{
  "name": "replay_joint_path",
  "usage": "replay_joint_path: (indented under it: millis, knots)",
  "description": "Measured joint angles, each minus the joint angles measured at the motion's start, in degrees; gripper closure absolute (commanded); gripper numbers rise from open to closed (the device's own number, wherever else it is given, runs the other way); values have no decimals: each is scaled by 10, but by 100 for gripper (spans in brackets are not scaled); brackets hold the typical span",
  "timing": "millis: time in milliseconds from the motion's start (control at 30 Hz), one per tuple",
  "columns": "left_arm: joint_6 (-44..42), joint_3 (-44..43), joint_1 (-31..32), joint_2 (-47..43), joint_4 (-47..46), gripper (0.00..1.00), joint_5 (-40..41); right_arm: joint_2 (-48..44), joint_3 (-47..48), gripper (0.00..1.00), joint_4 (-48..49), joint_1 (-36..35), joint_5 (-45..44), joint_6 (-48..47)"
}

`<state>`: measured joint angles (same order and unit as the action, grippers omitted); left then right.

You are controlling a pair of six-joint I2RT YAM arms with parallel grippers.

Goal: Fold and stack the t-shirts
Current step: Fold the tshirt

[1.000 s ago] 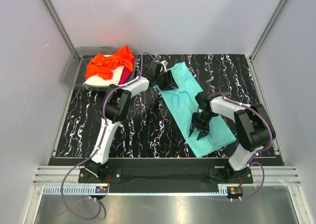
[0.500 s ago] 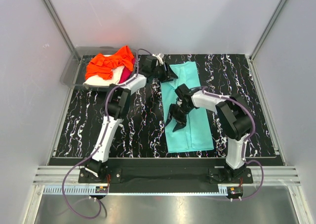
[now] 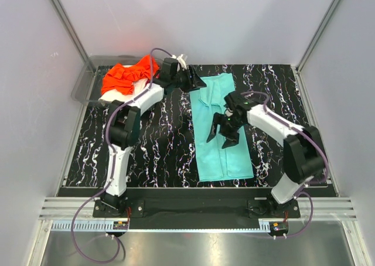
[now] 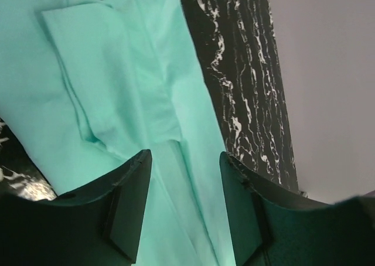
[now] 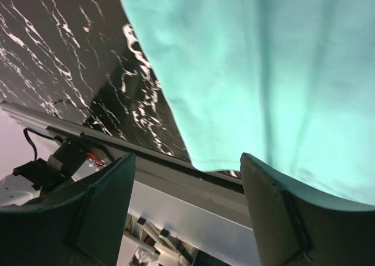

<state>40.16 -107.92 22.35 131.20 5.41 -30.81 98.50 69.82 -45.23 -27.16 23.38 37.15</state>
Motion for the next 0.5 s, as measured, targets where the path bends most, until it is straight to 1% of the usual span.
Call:
replay_joint_path:
  millis: [100,200,300,400,500]
  knots:
    - [16,75,18,-50,-33,48,15,-61,-27,19,-23,35,-22,-18]
    - [39,104,37,-50,-57,48,21,-114,-66,20,-38,86,-34,-32]
    - [52,98,53,-14,-68,48,21,-140,-102,20,-57,138,-45,-47]
    - [60,69,60,37,-69,48,21,-141,-114,19,-74,157,-53,-61]
    - [69,16,59,99,-63,46,21,-141,-114,19,-85,165,-55,-72]
